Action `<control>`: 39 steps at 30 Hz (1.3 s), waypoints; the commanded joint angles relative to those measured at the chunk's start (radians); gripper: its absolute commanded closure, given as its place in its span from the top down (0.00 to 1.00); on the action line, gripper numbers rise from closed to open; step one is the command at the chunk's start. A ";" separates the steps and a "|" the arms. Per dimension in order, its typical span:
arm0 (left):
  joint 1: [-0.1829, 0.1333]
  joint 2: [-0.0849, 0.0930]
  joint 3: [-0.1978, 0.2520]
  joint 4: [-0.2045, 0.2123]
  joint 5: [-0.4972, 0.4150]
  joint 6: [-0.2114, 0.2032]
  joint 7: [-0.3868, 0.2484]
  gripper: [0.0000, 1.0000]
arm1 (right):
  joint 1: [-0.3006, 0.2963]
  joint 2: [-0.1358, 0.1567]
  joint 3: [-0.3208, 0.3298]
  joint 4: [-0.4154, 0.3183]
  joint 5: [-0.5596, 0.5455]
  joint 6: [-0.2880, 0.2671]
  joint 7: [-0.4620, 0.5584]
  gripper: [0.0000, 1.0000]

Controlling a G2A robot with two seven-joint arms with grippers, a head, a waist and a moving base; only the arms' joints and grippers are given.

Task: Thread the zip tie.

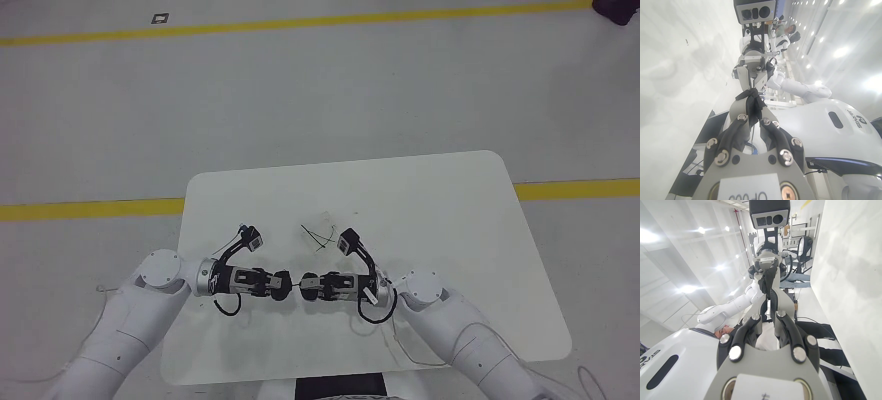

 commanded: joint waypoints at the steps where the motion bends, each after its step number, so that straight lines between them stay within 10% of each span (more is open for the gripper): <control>1: 0.000 0.000 0.000 0.000 0.000 0.000 0.000 0.00 | 0.000 0.000 0.000 -0.001 -0.001 0.000 0.000 0.00; 15: 0.000 0.000 0.000 0.000 0.000 0.000 0.000 0.00 | -0.009 0.000 0.006 -0.016 -0.017 0.000 -0.008 0.00; 20: 0.000 0.000 0.000 0.000 0.000 0.000 0.000 0.35 | -0.016 0.002 0.014 -0.019 -0.021 0.000 -0.015 0.00; 39: 0.000 0.000 0.000 0.000 0.000 0.000 0.000 0.17 | -0.032 0.000 0.030 -0.024 0.020 0.000 -0.052 0.00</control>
